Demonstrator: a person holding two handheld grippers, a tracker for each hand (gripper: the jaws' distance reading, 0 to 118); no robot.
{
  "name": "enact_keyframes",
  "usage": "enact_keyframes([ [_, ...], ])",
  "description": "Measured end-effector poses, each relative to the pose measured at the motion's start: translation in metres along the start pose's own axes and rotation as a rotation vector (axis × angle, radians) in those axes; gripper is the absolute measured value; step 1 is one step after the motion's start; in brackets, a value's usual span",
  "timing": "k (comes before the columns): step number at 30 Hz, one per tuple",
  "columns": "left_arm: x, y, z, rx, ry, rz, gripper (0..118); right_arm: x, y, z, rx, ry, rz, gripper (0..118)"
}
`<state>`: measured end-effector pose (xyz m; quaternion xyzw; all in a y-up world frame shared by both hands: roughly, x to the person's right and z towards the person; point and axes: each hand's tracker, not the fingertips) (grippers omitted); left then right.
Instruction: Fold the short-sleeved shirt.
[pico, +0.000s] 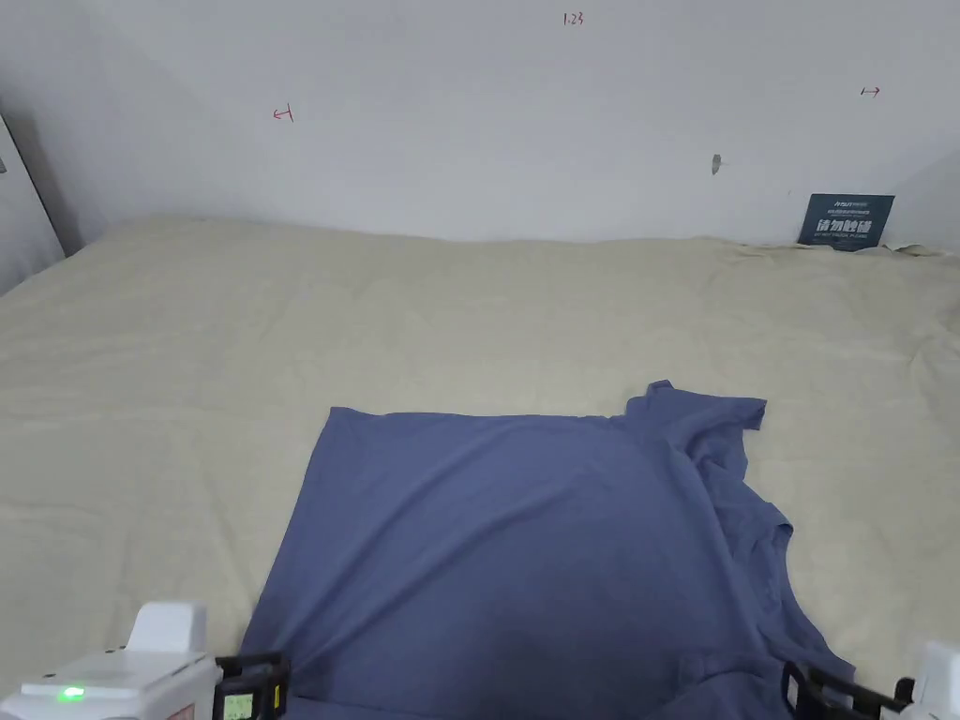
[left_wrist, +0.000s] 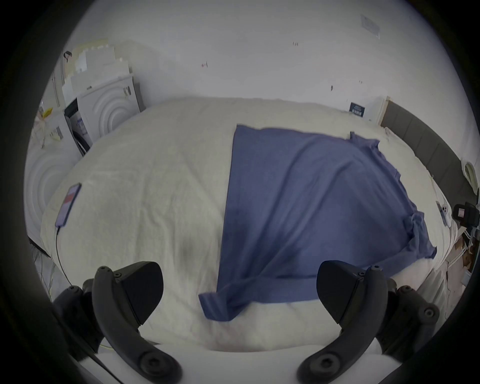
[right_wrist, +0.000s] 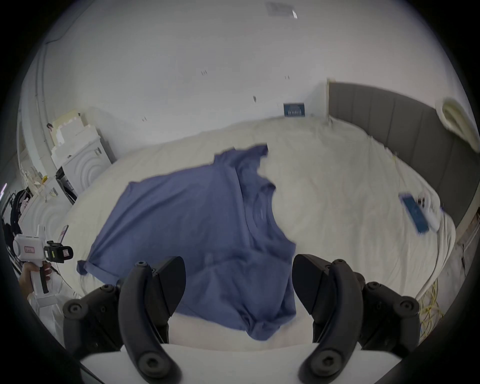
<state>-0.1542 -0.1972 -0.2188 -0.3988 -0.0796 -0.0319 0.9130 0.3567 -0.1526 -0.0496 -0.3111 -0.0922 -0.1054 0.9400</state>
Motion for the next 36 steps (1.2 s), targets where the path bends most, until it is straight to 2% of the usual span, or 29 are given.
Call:
enact_keyframes([
  [6,0.019,0.029,0.025,0.213,0.029,-0.007,118,-0.022,0.029,0.018,0.155,-0.036,0.051,88],
  [10,0.029,0.042,0.038,0.319,0.040,-0.002,115,-0.034,0.035,0.025,0.219,-0.067,0.116,87],
  [12,0.034,0.042,0.044,0.394,0.038,-0.019,96,-0.037,0.035,0.027,0.248,-0.073,0.121,82],
  [13,0.037,0.042,0.047,0.415,0.031,-0.034,77,-0.039,0.034,0.028,0.260,-0.076,0.124,69],
  [14,0.040,0.042,0.049,0.427,0.028,-0.039,63,-0.041,0.034,0.029,0.270,-0.083,0.125,52],
  [16,0.045,0.039,0.051,0.455,0.022,-0.054,37,-0.043,0.031,0.030,0.302,-0.106,0.125,10],
  [17,0.047,0.038,0.052,0.466,0.011,-0.061,29,-0.044,0.030,0.031,0.313,-0.103,0.124,4],
  [20,0.051,0.035,0.053,0.474,-0.014,-0.071,0,-0.044,0.027,0.032,0.336,-0.102,0.120,0],
  [27,0.046,0.030,0.046,0.412,-0.034,-0.020,0,-0.042,0.026,0.035,0.357,-0.104,0.111,0],
  [36,0.006,0.024,0.011,0.081,-0.044,0.101,0,-0.027,0.023,0.027,0.342,-0.100,0.092,0],
])
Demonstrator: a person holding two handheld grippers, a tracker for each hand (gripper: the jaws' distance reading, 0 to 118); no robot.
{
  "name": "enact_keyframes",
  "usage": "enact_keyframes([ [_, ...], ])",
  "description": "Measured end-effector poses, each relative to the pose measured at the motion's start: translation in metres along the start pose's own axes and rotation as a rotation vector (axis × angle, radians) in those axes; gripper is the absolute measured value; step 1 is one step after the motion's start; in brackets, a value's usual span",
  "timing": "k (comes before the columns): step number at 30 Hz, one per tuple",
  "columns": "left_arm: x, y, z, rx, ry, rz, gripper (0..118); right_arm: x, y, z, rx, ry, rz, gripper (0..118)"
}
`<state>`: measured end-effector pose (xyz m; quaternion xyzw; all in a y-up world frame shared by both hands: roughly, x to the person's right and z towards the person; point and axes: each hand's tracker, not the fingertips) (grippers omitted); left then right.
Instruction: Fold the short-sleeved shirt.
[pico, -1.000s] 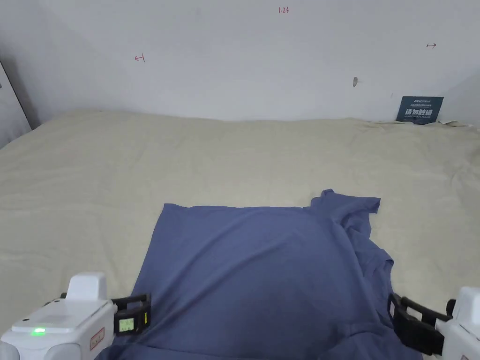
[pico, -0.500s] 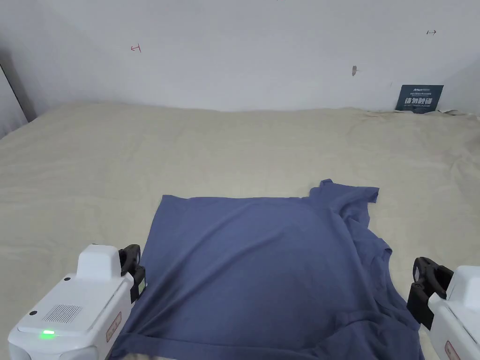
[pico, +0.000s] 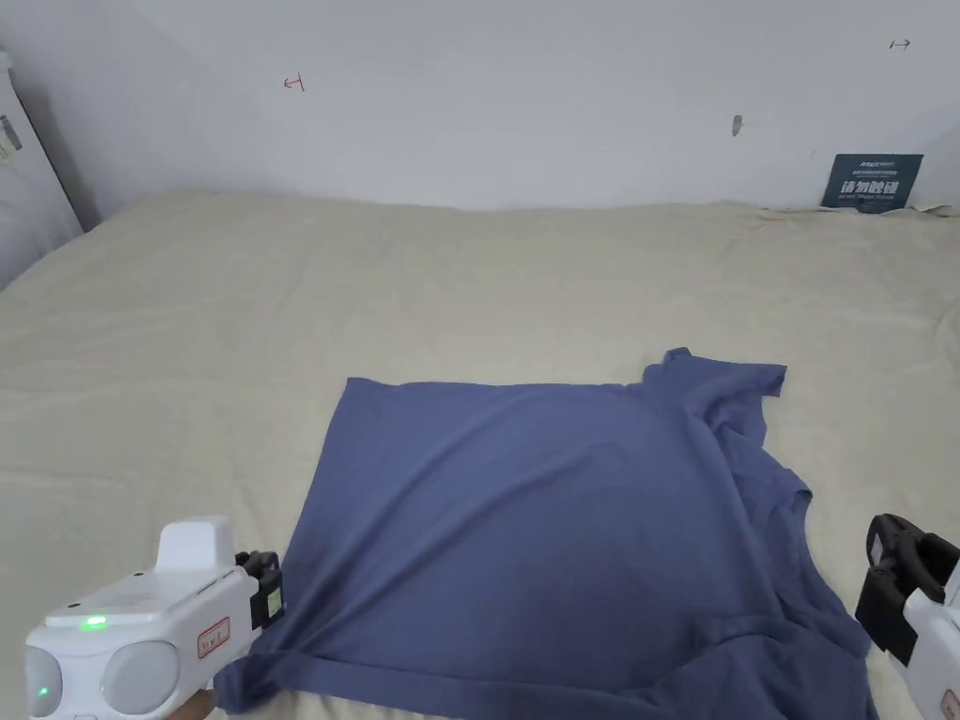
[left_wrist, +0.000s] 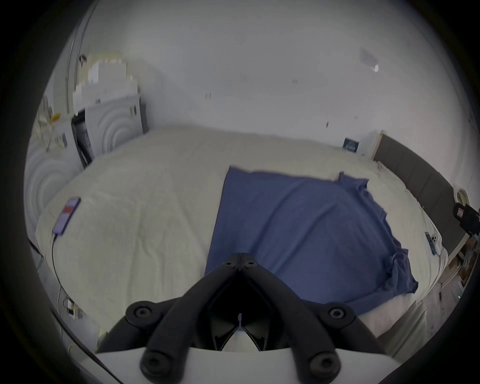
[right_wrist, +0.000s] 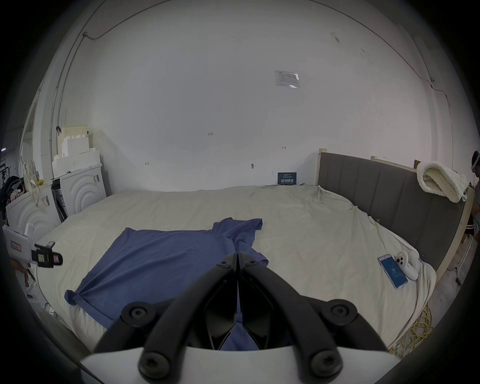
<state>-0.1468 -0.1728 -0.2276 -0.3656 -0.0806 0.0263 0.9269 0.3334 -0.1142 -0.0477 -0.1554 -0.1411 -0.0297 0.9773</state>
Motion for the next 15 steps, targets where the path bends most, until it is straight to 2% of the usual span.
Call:
enact_keyframes([
  [5,-0.020,-0.018,-0.020,-0.131,0.002,0.046,0,0.004,-0.005,-0.005,-0.017,0.000,-0.004,0],
  [6,-0.023,-0.023,-0.025,-0.157,0.007,0.039,3,0.005,-0.006,-0.005,-0.020,0.002,-0.005,0],
  [9,-0.030,-0.032,-0.033,-0.194,0.022,0.046,31,0.001,-0.007,-0.004,-0.031,0.003,-0.004,0],
  [11,-0.030,-0.036,-0.034,-0.217,0.023,0.057,69,0.000,-0.008,-0.004,-0.036,0.004,-0.003,0],
  [13,-0.031,-0.041,-0.038,-0.237,0.039,0.048,94,-0.004,-0.008,-0.001,-0.043,0.004,-0.006,0],
  [15,-0.033,-0.045,-0.043,-0.267,0.059,0.018,96,-0.003,-0.011,-0.001,-0.051,0.004,-0.009,0],
])
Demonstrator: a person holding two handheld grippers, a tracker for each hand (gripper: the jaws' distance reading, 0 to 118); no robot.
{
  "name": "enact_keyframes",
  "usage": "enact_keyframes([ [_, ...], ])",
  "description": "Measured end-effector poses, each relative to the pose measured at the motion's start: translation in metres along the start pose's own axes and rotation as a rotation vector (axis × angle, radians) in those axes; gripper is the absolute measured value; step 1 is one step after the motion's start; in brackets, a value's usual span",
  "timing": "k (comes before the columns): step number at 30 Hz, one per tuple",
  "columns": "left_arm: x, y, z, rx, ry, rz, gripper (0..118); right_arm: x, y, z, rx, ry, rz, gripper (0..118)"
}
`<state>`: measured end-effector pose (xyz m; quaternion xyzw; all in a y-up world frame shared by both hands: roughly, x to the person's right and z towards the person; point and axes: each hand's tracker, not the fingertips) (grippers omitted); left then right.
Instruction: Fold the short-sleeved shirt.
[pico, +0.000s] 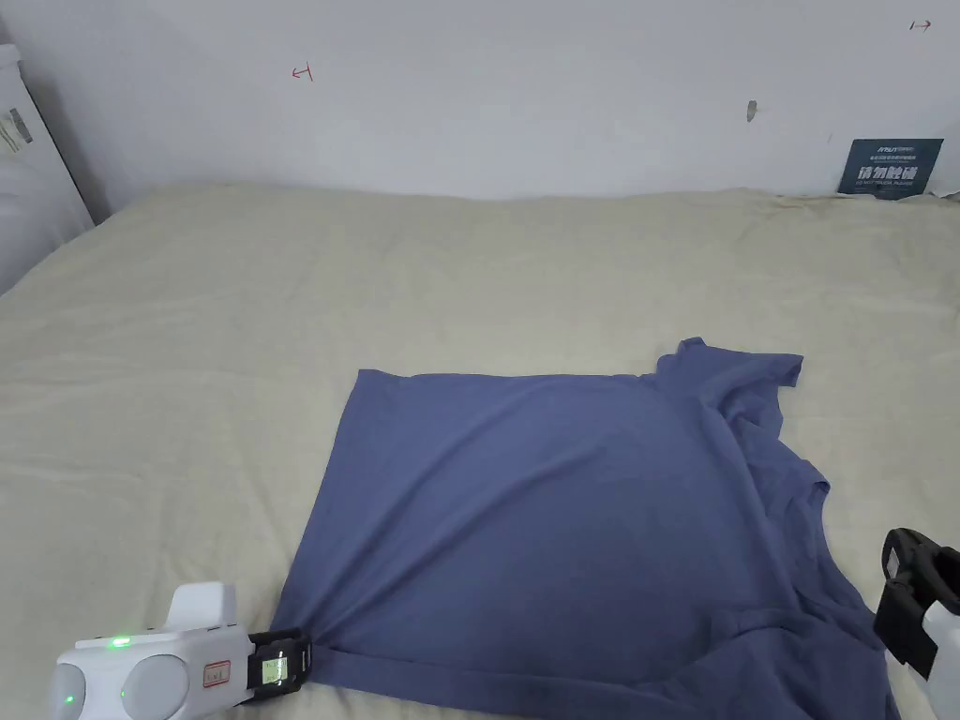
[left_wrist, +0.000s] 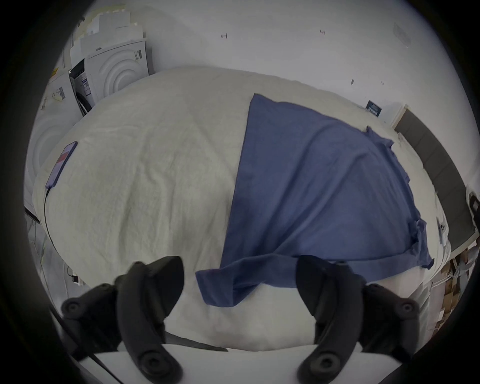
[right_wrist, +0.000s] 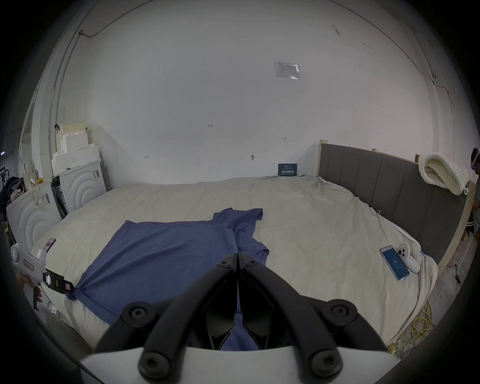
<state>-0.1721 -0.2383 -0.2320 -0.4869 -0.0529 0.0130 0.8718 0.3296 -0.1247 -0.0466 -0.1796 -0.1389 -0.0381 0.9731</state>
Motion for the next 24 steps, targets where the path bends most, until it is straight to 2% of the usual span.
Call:
enact_keyframes([
  [4,0.000,-0.002,-0.008,-0.036,0.022,-0.023,94,-0.002,-0.002,0.003,-0.012,-0.001,-0.005,0],
  [5,0.000,-0.003,-0.010,-0.040,0.022,-0.025,88,-0.003,-0.001,0.005,-0.014,-0.003,-0.005,0],
  [6,0.000,-0.003,-0.011,-0.045,0.019,-0.026,75,-0.003,-0.001,0.005,-0.017,-0.003,-0.006,0],
  [7,0.002,-0.003,-0.011,-0.053,0.015,-0.032,49,-0.002,-0.002,0.006,-0.020,-0.002,-0.010,0],
  [10,0.008,-0.005,-0.013,-0.081,-0.024,-0.053,17,0.000,-0.003,0.007,-0.025,-0.007,-0.013,0],
  [12,0.016,-0.005,-0.013,-0.081,-0.024,-0.081,14,0.002,-0.004,0.008,-0.031,-0.010,-0.019,0],
  [15,0.023,-0.003,-0.011,-0.075,-0.010,-0.106,5,0.008,-0.007,0.007,-0.065,-0.017,-0.029,0],
  [21,0.025,0.004,0.005,-0.020,-0.031,-0.096,3,0.023,-0.033,-0.011,-0.263,-0.016,-0.073,4],
  [23,0.025,0.006,0.010,-0.004,-0.036,-0.094,3,0.026,-0.043,-0.012,-0.278,-0.022,-0.091,25],
  [24,0.025,0.006,0.012,-0.002,-0.039,-0.094,3,0.028,-0.047,-0.014,-0.299,-0.018,-0.113,44],
])
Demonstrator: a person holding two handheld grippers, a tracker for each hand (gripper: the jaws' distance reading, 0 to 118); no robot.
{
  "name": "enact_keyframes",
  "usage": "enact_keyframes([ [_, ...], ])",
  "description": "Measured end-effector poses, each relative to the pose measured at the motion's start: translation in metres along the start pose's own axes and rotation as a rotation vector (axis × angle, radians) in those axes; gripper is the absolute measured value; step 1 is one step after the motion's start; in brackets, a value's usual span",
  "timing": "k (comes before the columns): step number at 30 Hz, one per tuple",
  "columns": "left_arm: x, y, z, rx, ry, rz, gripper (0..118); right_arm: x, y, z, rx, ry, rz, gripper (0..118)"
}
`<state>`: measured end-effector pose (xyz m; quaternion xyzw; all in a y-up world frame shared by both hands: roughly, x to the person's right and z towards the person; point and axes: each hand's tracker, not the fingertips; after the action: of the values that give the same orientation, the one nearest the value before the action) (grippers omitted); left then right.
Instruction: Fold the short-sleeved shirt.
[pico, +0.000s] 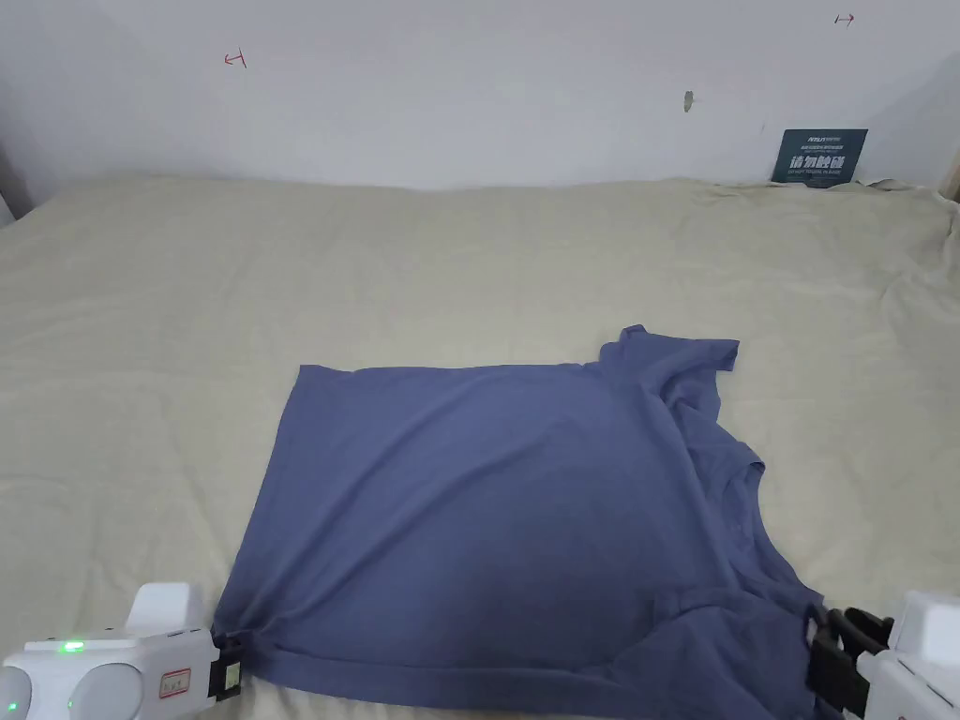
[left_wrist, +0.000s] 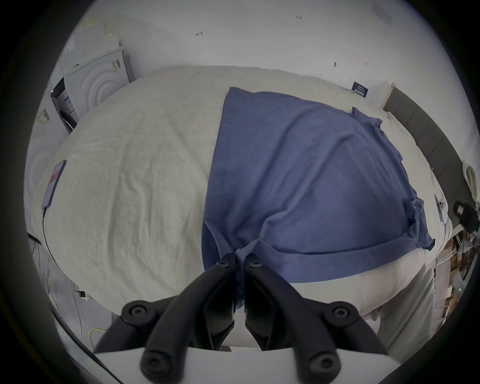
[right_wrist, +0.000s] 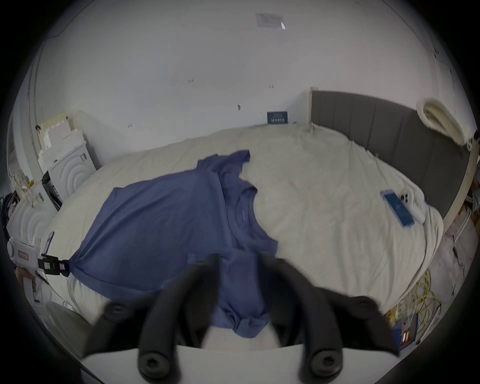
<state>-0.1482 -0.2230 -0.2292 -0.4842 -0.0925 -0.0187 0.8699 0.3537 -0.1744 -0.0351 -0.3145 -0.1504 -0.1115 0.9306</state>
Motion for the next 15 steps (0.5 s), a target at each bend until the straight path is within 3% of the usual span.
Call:
enact_keyframes([
  [1,0.000,0.000,0.002,0.003,0.000,-0.001,3,0.002,-0.004,-0.003,-0.014,0.000,-0.015,71],
  [3,0.001,0.001,0.006,0.011,0.000,-0.004,3,0.005,-0.010,-0.009,-0.050,0.008,-0.025,90],
  [13,0.002,0.001,0.007,0.021,-0.006,0.004,3,0.005,-0.042,-0.040,-0.239,-0.014,-0.006,90],
  [15,0.002,0.000,0.007,0.019,-0.005,0.006,3,0.004,-0.047,-0.045,-0.264,-0.012,0.015,80],
])
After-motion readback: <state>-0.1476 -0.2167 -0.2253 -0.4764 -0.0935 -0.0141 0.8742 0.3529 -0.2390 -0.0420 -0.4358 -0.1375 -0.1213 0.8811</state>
